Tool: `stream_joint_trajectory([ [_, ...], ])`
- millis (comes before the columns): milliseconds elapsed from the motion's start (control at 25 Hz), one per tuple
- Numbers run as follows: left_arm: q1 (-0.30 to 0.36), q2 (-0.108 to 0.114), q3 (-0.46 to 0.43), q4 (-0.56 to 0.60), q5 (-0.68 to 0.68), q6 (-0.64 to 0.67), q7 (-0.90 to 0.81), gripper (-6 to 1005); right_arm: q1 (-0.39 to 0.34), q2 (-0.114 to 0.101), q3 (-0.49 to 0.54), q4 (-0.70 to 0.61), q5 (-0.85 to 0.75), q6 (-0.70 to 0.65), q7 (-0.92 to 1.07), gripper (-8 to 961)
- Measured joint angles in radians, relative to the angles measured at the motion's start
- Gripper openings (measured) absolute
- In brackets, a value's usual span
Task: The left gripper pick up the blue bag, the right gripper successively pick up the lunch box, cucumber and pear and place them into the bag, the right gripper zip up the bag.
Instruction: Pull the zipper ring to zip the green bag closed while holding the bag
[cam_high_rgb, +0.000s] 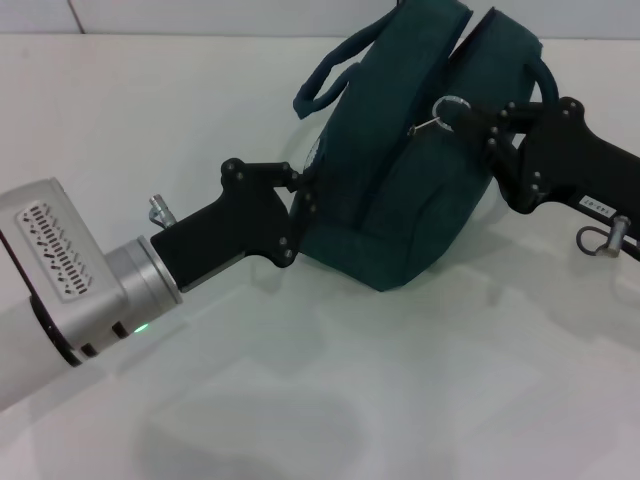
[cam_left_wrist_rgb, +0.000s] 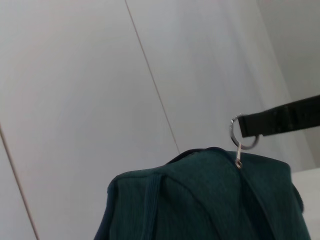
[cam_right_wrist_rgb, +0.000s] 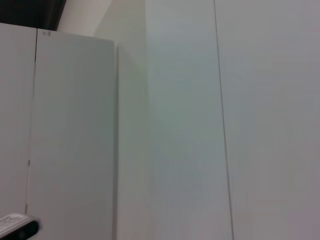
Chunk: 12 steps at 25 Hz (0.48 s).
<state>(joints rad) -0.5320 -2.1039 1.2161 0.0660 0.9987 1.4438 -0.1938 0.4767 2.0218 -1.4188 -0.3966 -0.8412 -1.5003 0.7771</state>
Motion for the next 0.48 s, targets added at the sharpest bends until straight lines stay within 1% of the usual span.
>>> stream_joint_trajectory([
  [160, 0.016, 0.003, 0.001, 0.006, 0.014, 0.0, 0.037, 48, -0.014, 0.0, 0.001, -0.014, 0.028, 0.001, -0.014, 6],
  [480, 0.02, 0.006, 0.0, 0.005, 0.038, -0.009, 0.062, 49, -0.021, 0.001, 0.001, -0.019, 0.096, 0.007, -0.079, 6],
])
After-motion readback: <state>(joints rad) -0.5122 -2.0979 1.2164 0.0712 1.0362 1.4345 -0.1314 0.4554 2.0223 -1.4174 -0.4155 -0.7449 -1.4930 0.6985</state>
